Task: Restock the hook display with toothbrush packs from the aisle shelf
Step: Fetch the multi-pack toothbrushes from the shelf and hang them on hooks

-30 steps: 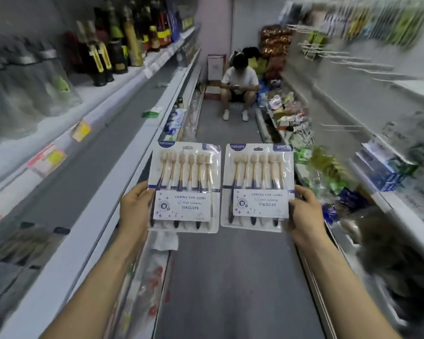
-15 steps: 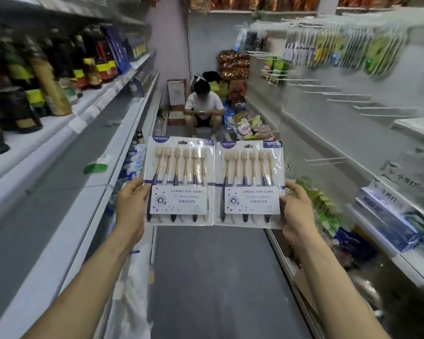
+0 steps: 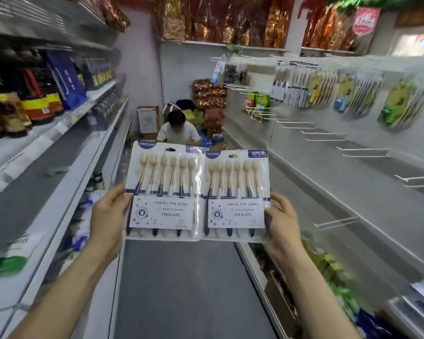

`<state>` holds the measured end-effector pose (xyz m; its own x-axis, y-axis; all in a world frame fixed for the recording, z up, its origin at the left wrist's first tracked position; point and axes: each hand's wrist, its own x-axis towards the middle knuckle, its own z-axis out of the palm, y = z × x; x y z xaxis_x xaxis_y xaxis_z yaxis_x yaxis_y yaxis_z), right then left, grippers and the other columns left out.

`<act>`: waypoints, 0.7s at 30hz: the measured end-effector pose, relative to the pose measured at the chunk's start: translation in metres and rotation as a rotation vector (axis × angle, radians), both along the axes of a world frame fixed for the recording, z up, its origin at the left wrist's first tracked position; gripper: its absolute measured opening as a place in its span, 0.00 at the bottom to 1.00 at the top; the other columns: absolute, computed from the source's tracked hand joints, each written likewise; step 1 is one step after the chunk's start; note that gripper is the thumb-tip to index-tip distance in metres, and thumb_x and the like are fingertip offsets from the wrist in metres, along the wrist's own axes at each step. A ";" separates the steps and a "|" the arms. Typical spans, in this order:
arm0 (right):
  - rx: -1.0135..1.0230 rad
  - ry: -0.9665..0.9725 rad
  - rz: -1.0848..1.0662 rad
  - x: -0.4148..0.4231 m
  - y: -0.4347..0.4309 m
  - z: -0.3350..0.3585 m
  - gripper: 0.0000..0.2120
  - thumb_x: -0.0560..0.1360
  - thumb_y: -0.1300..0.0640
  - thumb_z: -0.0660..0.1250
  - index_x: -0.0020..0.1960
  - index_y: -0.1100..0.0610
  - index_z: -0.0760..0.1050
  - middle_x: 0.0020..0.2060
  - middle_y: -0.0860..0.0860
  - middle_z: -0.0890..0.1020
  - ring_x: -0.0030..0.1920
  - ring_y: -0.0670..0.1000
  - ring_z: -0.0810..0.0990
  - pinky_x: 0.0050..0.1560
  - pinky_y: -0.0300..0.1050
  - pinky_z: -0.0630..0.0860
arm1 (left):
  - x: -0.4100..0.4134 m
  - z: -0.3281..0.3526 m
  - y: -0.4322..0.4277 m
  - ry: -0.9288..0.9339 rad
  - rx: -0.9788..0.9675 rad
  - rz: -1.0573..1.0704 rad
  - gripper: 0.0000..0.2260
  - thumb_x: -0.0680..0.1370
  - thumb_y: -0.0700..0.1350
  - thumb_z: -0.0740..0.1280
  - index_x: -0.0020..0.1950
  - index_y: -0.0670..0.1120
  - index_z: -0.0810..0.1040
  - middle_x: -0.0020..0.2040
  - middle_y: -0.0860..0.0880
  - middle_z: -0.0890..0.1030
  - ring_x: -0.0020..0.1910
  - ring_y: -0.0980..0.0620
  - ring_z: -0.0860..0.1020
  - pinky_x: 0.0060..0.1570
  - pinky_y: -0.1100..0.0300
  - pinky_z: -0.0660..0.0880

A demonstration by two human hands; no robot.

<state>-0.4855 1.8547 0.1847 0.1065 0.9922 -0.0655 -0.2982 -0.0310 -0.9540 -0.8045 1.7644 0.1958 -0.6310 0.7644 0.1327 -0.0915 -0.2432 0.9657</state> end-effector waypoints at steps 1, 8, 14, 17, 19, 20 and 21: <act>0.014 0.000 -0.014 -0.008 0.022 0.002 0.17 0.79 0.69 0.64 0.62 0.53 0.78 0.54 0.57 0.87 0.55 0.62 0.87 0.56 0.67 0.81 | -0.011 -0.001 0.032 -0.004 0.006 -0.014 0.13 0.84 0.38 0.65 0.54 0.52 0.87 0.54 0.45 0.88 0.52 0.47 0.86 0.54 0.50 0.80; 0.009 -0.026 -0.214 -0.047 0.162 0.022 0.15 0.80 0.69 0.64 0.62 0.56 0.78 0.56 0.58 0.86 0.49 0.56 0.88 0.46 0.52 0.86 | -0.065 0.007 0.236 0.017 0.001 -0.201 0.09 0.83 0.37 0.66 0.58 0.47 0.84 0.55 0.44 0.87 0.52 0.48 0.85 0.51 0.53 0.81; 0.024 -0.007 -0.394 -0.051 0.246 0.035 0.16 0.79 0.71 0.64 0.63 0.58 0.78 0.54 0.59 0.87 0.44 0.53 0.87 0.44 0.50 0.84 | -0.072 0.021 0.379 0.001 0.013 -0.348 0.10 0.83 0.37 0.66 0.54 0.50 0.84 0.49 0.50 0.88 0.45 0.55 0.86 0.48 0.55 0.83; 0.042 0.010 -0.444 -0.051 0.290 0.039 0.15 0.80 0.70 0.64 0.63 0.57 0.78 0.54 0.61 0.86 0.44 0.54 0.87 0.40 0.48 0.84 | -0.070 0.019 0.448 -0.003 0.021 -0.428 0.10 0.84 0.37 0.65 0.55 0.49 0.84 0.49 0.49 0.88 0.49 0.51 0.86 0.52 0.53 0.81; 0.062 0.013 -0.475 -0.054 0.324 0.042 0.15 0.81 0.69 0.63 0.64 0.58 0.77 0.54 0.61 0.86 0.45 0.54 0.87 0.39 0.46 0.84 | -0.071 0.016 0.496 -0.005 0.032 -0.473 0.09 0.84 0.37 0.65 0.57 0.47 0.84 0.53 0.45 0.88 0.52 0.48 0.86 0.53 0.51 0.80; 0.073 0.012 -0.485 -0.055 0.343 0.044 0.15 0.81 0.69 0.63 0.65 0.58 0.77 0.54 0.61 0.86 0.46 0.55 0.87 0.40 0.46 0.84 | -0.072 0.016 0.521 -0.004 0.036 -0.487 0.09 0.83 0.37 0.65 0.58 0.46 0.84 0.55 0.44 0.88 0.52 0.48 0.86 0.53 0.51 0.80; 0.084 0.008 -0.495 -0.058 0.363 0.046 0.16 0.81 0.69 0.63 0.65 0.57 0.76 0.54 0.60 0.87 0.47 0.55 0.87 0.42 0.47 0.84 | -0.074 0.017 0.544 -0.002 0.040 -0.494 0.10 0.83 0.37 0.65 0.58 0.46 0.84 0.56 0.43 0.87 0.52 0.48 0.86 0.53 0.52 0.80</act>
